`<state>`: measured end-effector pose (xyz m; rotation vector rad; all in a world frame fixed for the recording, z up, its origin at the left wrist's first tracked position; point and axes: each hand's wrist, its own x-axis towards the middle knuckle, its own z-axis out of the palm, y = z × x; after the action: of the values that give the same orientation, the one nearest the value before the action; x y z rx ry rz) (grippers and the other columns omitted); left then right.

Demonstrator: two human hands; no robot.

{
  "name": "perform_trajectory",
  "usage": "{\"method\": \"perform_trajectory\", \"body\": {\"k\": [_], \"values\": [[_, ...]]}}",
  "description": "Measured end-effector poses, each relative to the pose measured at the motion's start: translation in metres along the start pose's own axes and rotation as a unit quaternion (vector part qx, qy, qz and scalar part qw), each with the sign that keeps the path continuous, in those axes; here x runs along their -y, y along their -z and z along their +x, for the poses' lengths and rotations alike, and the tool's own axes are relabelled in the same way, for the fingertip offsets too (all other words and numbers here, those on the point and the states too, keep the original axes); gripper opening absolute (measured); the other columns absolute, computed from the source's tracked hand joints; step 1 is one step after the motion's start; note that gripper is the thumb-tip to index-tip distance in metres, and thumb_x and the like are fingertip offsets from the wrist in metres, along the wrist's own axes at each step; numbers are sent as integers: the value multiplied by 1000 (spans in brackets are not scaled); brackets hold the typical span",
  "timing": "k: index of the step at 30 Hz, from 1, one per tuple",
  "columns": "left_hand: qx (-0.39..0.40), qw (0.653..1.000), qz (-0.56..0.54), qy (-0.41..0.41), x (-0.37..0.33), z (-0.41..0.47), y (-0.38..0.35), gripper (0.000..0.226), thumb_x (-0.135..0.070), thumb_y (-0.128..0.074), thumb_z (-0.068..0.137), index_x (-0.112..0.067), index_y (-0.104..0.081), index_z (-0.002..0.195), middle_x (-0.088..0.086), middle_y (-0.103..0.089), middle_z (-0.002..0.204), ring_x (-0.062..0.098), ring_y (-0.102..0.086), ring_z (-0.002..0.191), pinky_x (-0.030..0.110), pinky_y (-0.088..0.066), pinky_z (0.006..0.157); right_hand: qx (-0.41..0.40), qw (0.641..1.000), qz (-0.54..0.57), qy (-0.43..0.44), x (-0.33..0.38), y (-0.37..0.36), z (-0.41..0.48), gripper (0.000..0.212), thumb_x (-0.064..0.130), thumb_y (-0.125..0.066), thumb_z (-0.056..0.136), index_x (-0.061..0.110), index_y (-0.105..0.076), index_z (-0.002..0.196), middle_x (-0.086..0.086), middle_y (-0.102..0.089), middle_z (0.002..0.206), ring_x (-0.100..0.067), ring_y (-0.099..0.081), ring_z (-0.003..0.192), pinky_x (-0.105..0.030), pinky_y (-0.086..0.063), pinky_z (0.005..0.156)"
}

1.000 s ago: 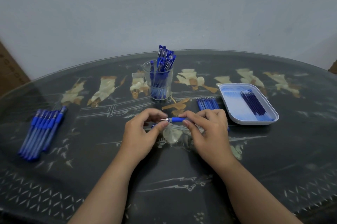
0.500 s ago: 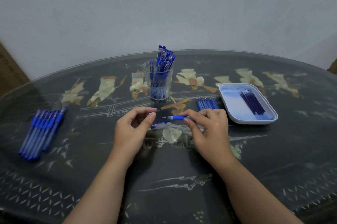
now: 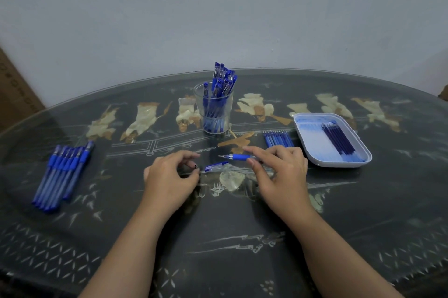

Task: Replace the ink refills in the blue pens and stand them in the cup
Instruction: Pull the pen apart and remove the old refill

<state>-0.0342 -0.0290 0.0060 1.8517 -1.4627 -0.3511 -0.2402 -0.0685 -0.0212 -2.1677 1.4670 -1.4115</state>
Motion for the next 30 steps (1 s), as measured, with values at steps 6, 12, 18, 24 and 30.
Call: {"method": "perform_trajectory", "body": {"k": [6, 12, 18, 24, 30], "values": [[-2, 1000, -23, 0, 4, 0, -1, 33, -21, -76, 76, -51, -64, 84, -40, -62, 84, 8, -62, 95, 48, -42, 100, -16, 999, -35, -2, 3, 2, 0, 23, 48, -51, 89, 46, -70, 102, 18, -57, 83, -9, -45, 88, -34, -24, 89], [-1, 999, -32, 1, 8, 2, -1, 35, -25, -77, 75, -55, -62, 82, -40, -63, 81, 5, -63, 96, 49, -42, 101, -11, 999, -44, -23, 9, 6, -1, 23, 49, -52, 89, 44, -70, 104, 24, -62, 84, -8, -50, 91, -49, -27, 98], [8, 998, -60, 8, 8, 2, 1, 24, -40, -68, 71, -56, -62, 88, -39, -64, 85, 6, -62, 99, 49, -41, 102, -46, 998, -27, -20, 23, 13, 4, 18, 38, -62, 85, 40, -71, 101, 33, -56, 78, -6, -51, 89, -44, -25, 98], [23, 998, -54, 3, 9, 3, 2, 31, -50, -63, 64, -60, -59, 93, -41, -63, 89, 3, -62, 99, 47, -42, 102, -49, 994, 53, -81, 37, 23, 13, 12, 40, -69, 85, 50, -68, 93, 16, -58, 85, -7, -46, 91, -31, -23, 84], [30, 998, -62, 7, 9, 1, 3, 34, -49, -66, 62, -60, -59, 93, -37, -64, 91, 3, -62, 100, 48, -43, 101, -26, 983, 130, -130, 44, 35, 16, 12, 40, -64, 83, 51, -67, 87, 15, -65, 80, -11, -55, 88, -48, -44, 89]]}}
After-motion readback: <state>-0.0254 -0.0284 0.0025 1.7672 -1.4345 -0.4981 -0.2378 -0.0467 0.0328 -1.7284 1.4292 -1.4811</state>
